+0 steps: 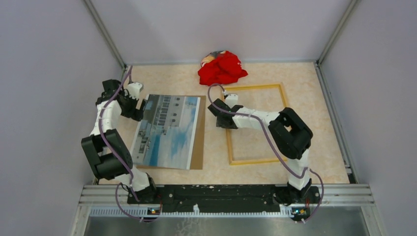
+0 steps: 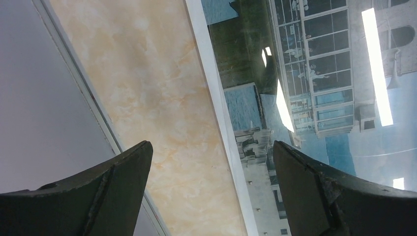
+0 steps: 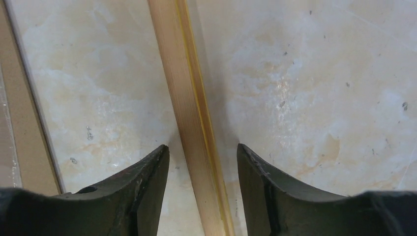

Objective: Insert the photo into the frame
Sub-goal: Move the photo frame to the center of the board, then pick up the photo frame item at the center of the board.

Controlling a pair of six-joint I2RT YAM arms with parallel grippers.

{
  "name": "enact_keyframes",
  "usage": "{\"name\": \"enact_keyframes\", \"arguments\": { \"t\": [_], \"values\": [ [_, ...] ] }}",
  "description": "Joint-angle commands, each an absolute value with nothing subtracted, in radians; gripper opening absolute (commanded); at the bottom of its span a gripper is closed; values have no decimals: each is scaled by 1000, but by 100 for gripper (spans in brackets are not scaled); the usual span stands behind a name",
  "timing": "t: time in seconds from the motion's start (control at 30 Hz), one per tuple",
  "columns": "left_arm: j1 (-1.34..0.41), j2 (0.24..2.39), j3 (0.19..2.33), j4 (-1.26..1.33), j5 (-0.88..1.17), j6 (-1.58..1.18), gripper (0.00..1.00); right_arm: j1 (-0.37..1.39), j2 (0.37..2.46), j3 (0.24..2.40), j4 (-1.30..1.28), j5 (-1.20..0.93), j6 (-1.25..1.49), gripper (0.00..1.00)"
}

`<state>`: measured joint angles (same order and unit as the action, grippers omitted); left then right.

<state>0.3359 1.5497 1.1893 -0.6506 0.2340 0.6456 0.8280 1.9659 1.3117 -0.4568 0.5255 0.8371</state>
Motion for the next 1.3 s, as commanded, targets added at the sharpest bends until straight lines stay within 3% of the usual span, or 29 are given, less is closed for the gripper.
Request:
{"name": "enact_keyframes", "arguments": {
  "t": [0.0,0.07,0.13,0.33,0.7,1.27],
  "values": [
    [341,1587,1236,-611,205,654,98,827,1877,1387,-427,504,778,60],
    [340,1612,1237,-567,152,646,98,827,1850,1407,-410,463,747,70],
    [339,1659,1213,-471,49,631,98,826,1840,1456,-390,344,713,74],
    [328,1732,1161,-362,-54,605,98,826,1920,1514,-343,127,735,74],
    [326,1782,1113,-203,-177,538,98,803,2040,1461,-239,-66,842,78],
    [291,1842,1075,-308,12,402,98,787,2016,1229,-40,-189,1002,80]
  ]
}}
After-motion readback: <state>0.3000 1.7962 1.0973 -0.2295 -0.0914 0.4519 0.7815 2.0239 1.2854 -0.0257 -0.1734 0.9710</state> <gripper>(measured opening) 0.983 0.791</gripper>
